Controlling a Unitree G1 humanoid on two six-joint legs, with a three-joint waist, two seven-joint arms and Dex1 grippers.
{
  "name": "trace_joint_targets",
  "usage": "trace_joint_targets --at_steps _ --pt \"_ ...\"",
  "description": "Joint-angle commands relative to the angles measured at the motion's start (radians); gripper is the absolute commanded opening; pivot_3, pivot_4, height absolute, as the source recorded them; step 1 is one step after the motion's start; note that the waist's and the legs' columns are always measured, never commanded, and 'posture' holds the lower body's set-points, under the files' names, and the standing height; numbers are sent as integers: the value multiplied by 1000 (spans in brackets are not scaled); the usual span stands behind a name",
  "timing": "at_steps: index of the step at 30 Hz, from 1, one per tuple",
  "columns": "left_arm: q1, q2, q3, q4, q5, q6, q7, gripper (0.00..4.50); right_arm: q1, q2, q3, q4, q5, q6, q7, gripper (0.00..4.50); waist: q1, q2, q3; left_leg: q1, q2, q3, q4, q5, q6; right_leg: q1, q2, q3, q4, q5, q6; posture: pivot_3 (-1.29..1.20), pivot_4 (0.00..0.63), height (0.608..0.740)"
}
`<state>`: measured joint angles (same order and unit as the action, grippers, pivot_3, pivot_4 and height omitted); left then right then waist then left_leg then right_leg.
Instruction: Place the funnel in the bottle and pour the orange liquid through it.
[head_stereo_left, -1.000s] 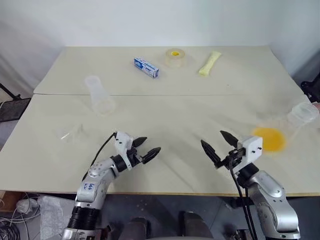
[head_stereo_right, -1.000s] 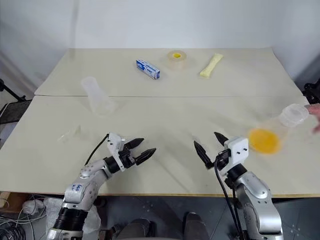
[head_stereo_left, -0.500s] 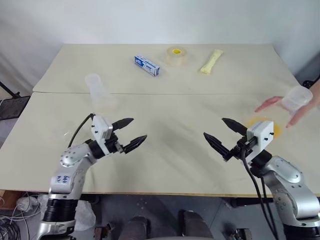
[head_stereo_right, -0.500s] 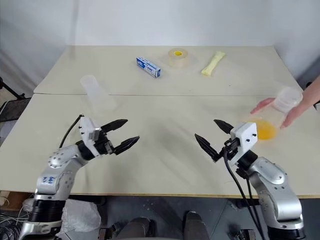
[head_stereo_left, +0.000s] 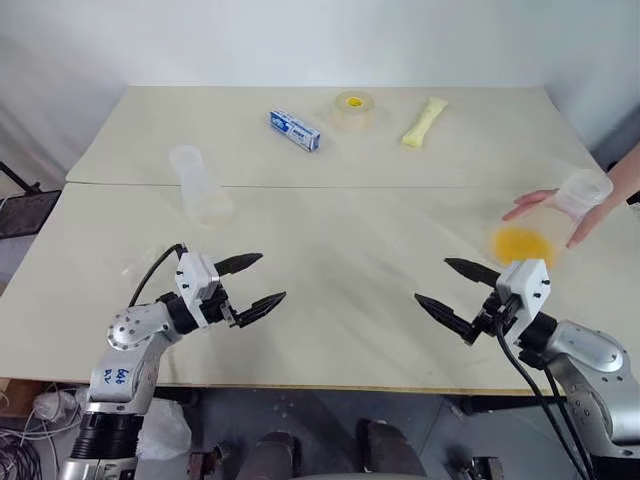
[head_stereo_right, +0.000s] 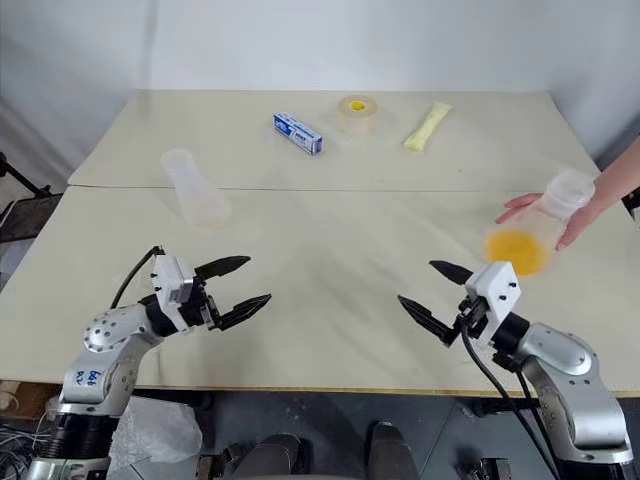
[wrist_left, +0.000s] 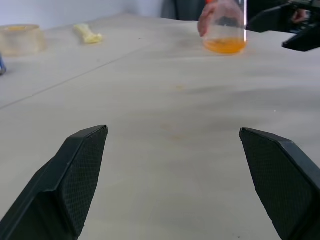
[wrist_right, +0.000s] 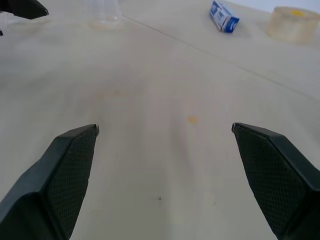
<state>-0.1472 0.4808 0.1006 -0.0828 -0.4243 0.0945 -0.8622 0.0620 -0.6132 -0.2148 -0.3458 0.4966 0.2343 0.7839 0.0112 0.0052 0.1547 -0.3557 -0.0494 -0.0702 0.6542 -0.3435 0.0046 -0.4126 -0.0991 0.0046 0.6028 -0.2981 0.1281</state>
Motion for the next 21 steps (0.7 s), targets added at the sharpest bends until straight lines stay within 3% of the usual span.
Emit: trace_joint_targets --at_steps 1,7,17,21 --pt "2 -21 23 -14 -20 17 42 4500 3 22 -62 -19 33 -17 -27 4475 2 0 0 0 0 0 1 0 0 0 0 0 0 0 0 0 150 740" --pt "11 -52 33 -33 -62 66 67 4500 13 31 -91 -20 61 1 -26 4475 8 0 0 0 0 0 2 0 0 0 0 0 2 0 0 0 150 740" --pt "56 79 20 88 3 -127 -187 4500 38 -101 -40 82 -68 -122 166 4475 10 0 0 0 0 1 2 0 0 0 0 0 1 0 0 0 150 740" --pt "75 118 59 155 7 -167 -201 4500 65 -131 -77 140 -75 -174 214 4475 11 0 1 0 0 1 2 0 0 0 0 0 1 0 0 0 150 740"
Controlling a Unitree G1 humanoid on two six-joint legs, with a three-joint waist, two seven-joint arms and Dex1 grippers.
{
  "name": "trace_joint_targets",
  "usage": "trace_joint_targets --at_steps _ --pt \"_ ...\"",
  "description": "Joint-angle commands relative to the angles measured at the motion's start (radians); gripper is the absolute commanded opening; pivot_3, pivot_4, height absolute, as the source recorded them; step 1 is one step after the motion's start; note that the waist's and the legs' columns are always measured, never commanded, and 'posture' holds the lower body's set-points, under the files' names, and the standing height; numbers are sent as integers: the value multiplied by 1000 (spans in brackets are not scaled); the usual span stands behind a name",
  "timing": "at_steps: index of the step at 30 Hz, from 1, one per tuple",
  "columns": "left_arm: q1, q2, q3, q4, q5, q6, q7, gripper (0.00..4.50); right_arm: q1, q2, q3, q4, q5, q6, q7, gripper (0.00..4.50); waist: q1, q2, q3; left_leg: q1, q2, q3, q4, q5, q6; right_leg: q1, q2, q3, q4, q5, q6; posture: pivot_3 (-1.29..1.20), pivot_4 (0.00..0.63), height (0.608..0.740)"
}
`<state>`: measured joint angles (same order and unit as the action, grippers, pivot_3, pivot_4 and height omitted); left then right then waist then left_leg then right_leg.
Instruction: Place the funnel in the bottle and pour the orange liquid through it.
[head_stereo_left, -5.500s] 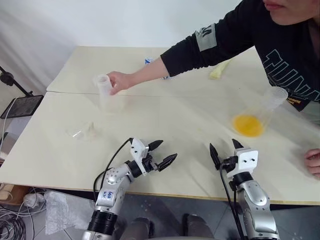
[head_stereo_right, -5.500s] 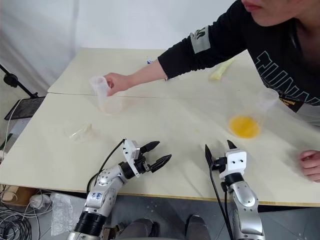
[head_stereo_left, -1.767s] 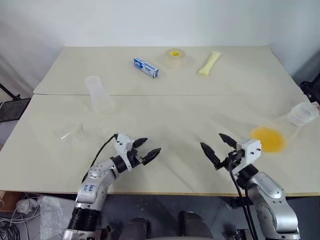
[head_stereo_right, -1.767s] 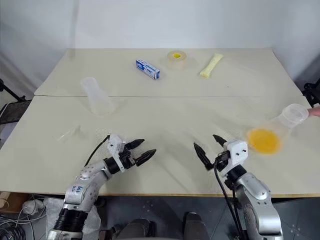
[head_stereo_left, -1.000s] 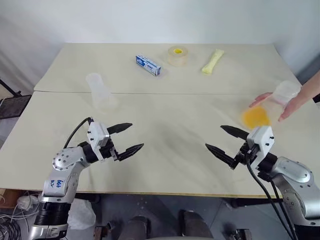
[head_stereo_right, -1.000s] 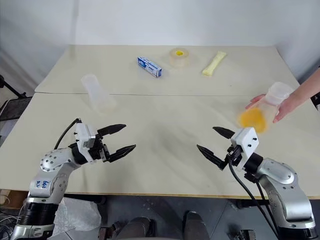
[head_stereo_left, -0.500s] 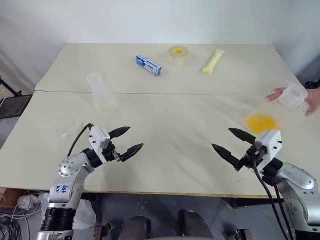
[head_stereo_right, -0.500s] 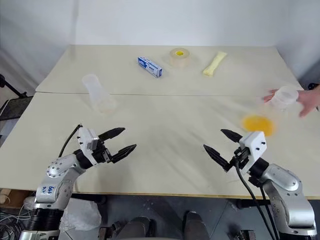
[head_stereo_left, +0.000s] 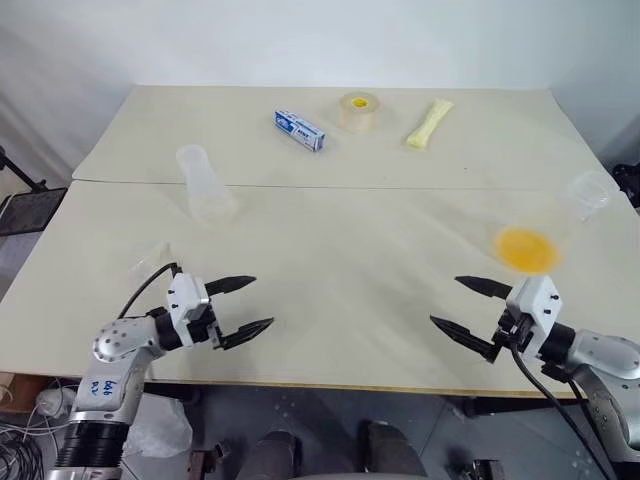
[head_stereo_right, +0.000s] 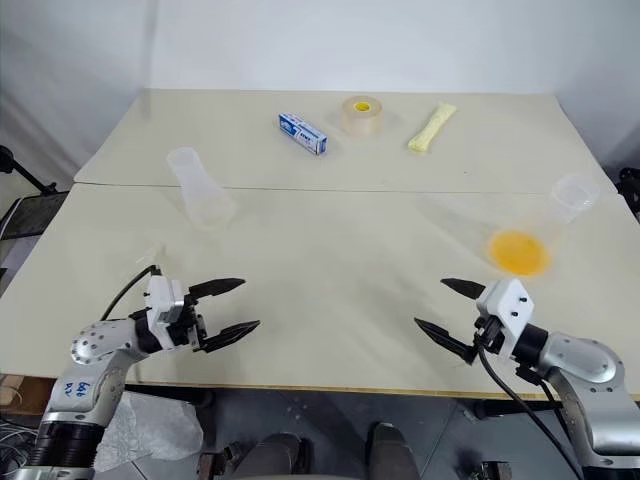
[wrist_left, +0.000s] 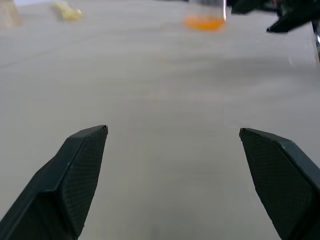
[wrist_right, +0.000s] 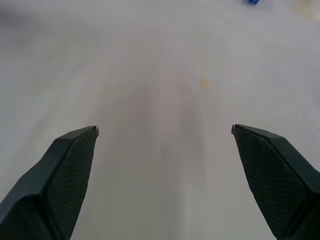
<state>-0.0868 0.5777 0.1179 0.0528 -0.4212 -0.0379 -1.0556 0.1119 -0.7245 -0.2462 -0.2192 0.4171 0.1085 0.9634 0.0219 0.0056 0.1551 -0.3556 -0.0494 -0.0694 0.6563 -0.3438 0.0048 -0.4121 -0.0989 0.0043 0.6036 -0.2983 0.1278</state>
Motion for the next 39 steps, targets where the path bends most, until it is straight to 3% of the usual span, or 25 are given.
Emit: trace_joint_targets --at_steps 1,16,33,39 --pt "16 25 49 26 2 -37 -5 4500 20 -23 -51 15 8 -53 39 4475 0 0 0 0 0 0 0 0 0 0 0 0 0 0 0 0 150 740" --pt "16 35 125 39 -48 15 9 4500 13 -2 -51 8 16 -54 25 4475 0 0 0 0 0 0 1 0 0 0 0 0 1 0 0 0 150 740" --pt "108 45 214 6 -45 -25 43 4500 -119 13 1 94 7 -71 47 4475 0 0 1 0 1 0 3 -1 0 1 0 0 2 0 0 0 150 740" --pt "12 34 235 -171 -70 224 320 4500 -120 33 -6 41 22 -55 13 4475 2 0 1 0 1 0 3 -1 0 1 0 0 3 0 0 0 150 740"
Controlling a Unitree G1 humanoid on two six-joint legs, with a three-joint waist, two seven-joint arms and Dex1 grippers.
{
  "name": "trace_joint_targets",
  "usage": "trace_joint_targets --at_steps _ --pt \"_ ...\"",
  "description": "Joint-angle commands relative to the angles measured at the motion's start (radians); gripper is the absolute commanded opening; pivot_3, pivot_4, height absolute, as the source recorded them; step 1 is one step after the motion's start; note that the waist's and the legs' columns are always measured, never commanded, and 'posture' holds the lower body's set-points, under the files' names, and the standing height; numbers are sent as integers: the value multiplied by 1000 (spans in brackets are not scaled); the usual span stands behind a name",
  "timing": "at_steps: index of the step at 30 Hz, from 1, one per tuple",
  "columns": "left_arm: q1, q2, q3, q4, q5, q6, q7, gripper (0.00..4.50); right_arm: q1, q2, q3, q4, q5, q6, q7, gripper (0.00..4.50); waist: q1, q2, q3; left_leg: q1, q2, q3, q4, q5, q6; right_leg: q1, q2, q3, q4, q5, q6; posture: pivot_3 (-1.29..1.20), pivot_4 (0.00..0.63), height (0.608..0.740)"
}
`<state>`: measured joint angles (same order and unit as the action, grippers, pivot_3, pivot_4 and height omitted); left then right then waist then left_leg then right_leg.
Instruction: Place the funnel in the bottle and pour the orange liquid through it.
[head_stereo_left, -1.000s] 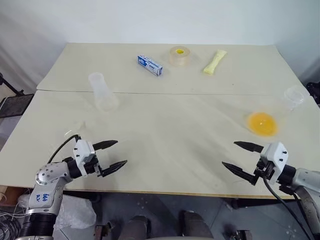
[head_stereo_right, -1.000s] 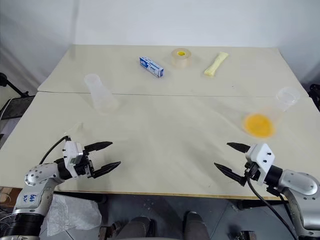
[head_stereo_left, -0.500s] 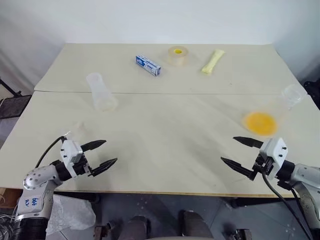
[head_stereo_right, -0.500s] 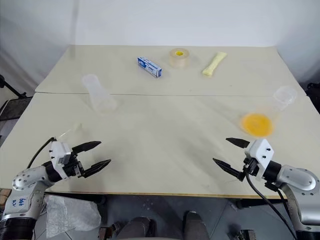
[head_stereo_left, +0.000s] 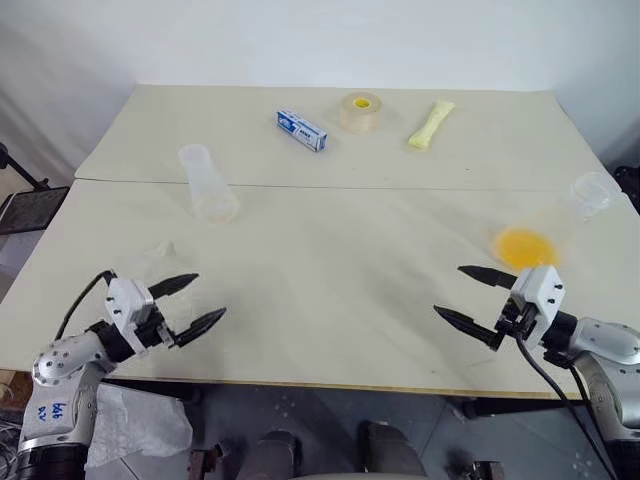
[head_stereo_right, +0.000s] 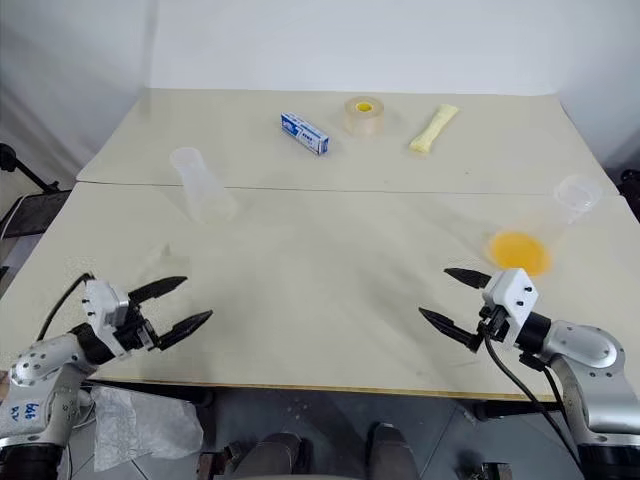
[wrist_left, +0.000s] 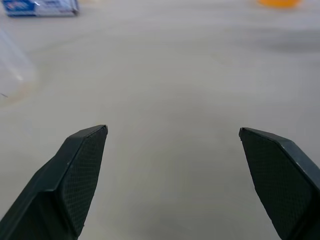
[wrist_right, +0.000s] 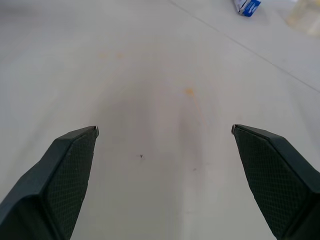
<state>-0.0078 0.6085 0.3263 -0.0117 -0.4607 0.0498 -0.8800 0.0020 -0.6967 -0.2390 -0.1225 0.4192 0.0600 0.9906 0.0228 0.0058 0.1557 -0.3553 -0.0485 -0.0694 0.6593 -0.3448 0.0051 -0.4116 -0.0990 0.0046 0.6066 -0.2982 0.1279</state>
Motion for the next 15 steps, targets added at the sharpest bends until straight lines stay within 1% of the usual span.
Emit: trace_joint_targets --at_steps 1,2,5,8,13,15 --pt "-100 -2 30 -127 -39 185 198 4500 -13 7 -11 -64 20 -5 -18 4475 2 0 0 0 0 0 1 0 0 0 0 0 1 0 0 0 150 740" --pt "-122 -6 35 -141 -44 218 235 4500 -14 9 -9 -69 20 -3 -21 4475 2 0 0 0 0 0 1 0 0 0 0 0 1 0 0 0 150 740" --pt "-189 -1 45 -155 1 309 367 4500 -26 13 -10 -82 26 6 -31 4475 -2 0 0 0 0 0 2 -1 0 0 1 0 5 0 0 0 150 740" --pt "-266 -15 63 -124 -11 380 459 4500 -46 16 -5 -83 31 11 -34 4475 -5 0 0 0 0 0 2 -1 -1 -1 2 0 6 0 0 0 150 740" --pt "-382 -51 49 -23 32 373 556 4500 -94 32 14 -78 30 12 -37 4475 -1 -1 0 0 0 0 4 -1 -1 -1 2 -1 6 0 0 0 150 740" --pt "-424 -54 42 37 52 359 570 4500 -111 39 20 -80 35 18 -39 4475 -1 -1 1 0 0 0 4 -1 -1 -1 2 -1 6 0 0 0 150 740"
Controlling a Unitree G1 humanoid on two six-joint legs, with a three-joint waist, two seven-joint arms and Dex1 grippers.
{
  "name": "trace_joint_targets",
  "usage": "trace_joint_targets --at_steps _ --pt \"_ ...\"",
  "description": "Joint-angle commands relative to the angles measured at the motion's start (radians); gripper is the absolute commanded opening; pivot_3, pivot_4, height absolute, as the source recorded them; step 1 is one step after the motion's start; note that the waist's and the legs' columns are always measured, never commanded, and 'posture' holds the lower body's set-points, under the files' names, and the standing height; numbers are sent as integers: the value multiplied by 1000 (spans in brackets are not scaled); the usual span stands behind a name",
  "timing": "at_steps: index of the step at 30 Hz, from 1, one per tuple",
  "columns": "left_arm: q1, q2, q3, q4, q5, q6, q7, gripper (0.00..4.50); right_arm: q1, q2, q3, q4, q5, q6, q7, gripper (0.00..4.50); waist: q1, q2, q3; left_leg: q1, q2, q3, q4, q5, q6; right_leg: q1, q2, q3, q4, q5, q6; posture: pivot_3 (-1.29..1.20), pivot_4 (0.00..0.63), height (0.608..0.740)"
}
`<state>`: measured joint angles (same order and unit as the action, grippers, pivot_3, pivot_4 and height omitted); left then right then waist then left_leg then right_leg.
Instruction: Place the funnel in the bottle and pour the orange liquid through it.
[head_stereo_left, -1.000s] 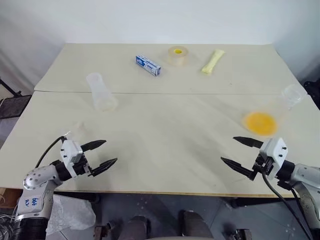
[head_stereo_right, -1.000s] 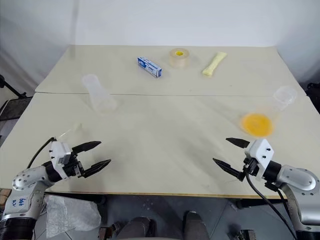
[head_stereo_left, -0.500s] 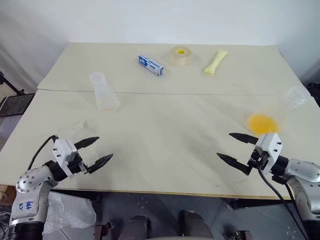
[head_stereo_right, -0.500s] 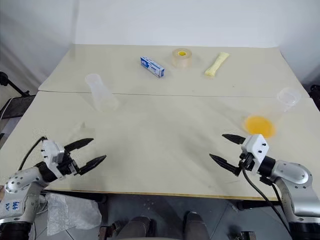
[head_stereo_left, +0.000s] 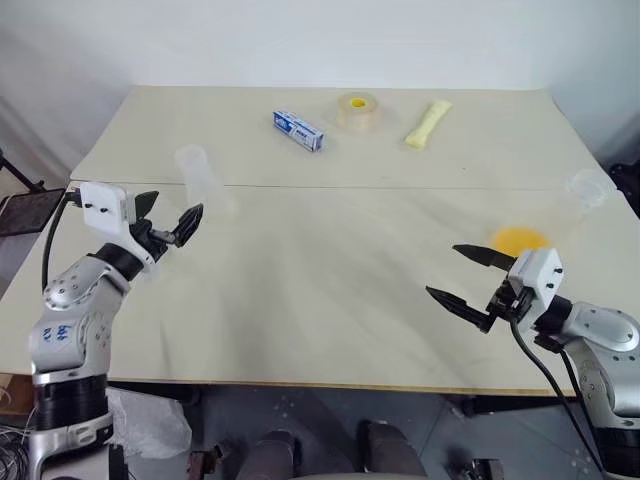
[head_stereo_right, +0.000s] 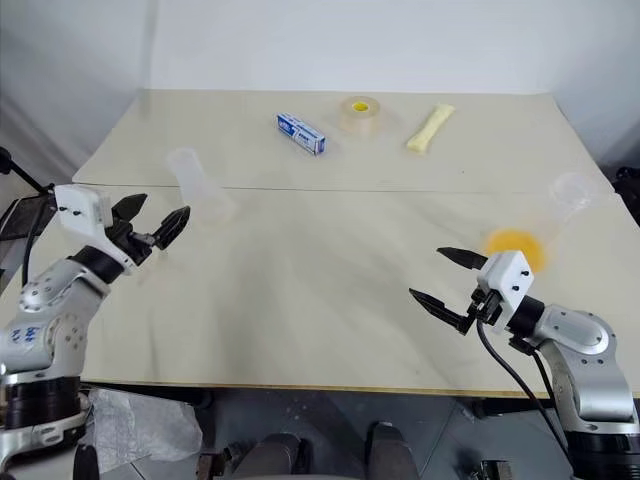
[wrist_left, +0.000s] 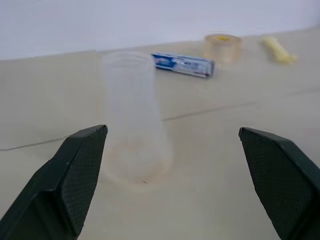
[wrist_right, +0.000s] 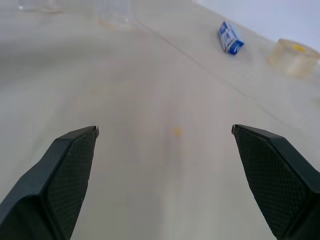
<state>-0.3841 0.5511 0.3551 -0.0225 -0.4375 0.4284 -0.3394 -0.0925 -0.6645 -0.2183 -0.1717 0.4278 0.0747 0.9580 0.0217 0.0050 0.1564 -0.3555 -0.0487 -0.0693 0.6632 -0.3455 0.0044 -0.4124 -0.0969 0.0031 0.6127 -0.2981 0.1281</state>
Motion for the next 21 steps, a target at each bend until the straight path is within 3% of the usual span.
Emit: trace_joint_targets --at_steps 1,21 --pt "-69 6 2 83 44 -34 27 4500 -25 10 1 -32 28 4 -9 4475 0 0 0 0 0 0 0 0 0 0 0 0 0 0 0 0 150 740" --pt "-507 4 -139 828 220 -377 -145 4500 -31 29 -4 -113 26 20 -62 4475 0 -4 2 -1 -6 0 2 0 1 -2 -1 -12 7 0 0 0 150 740"
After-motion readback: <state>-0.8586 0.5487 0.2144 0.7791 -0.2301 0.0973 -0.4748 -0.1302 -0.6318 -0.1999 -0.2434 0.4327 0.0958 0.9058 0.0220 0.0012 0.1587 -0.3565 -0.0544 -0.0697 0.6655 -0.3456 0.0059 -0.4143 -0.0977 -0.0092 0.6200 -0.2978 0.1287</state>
